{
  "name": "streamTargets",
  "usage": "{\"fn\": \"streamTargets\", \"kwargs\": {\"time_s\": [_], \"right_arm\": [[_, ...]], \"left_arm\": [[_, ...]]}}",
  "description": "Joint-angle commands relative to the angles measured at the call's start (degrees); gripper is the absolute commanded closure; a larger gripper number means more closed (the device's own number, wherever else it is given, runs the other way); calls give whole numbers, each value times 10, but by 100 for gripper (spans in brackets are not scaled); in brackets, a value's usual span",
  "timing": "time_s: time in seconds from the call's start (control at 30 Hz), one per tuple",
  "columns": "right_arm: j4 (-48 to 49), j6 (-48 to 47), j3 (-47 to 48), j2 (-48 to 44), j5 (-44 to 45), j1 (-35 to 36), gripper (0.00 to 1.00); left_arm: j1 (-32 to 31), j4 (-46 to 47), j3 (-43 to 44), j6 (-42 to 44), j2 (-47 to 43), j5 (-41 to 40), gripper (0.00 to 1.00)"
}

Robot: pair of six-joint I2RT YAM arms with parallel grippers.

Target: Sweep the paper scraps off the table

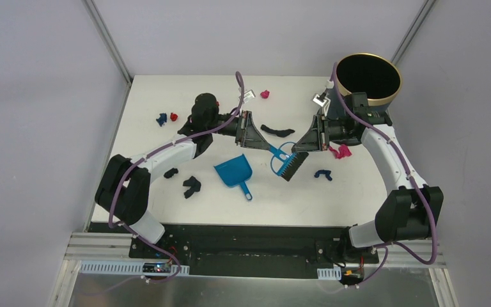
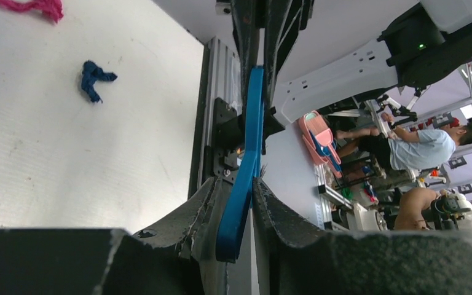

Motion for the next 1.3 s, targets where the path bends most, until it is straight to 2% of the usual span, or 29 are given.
{"fn": "streamTargets", "kwargs": {"time_s": [0.0, 0.13, 0.33, 0.7, 0.93, 1.1, 1.23, 1.27], "right_arm": [[14, 2, 10, -2, -7, -7, 100], [-2, -6, 13, 5, -2, -7, 100], [-55, -47, 25, 27, 0, -7, 100], [-64, -59, 21, 32, -1, -7, 100], [-62, -64, 13, 30, -1, -7, 100], [-56, -61, 7, 27, 1, -7, 100], [-49, -56, 5, 26, 1, -7, 100], [-48, -55, 5, 27, 1, -7, 100]], "left_arm": [[4, -80, 37, 82, -16, 23, 75], [4, -154, 51, 140, -29, 7, 74], [4, -148, 50, 140, -36, 11, 75], [4, -141, 46, 139, -40, 2, 77], [4, -84, 32, 96, -32, 2, 79], [5, -9, 18, 38, -16, 12, 82], [4, -5, 17, 37, -12, 12, 82], [4, -4, 17, 37, -12, 14, 85]]}}
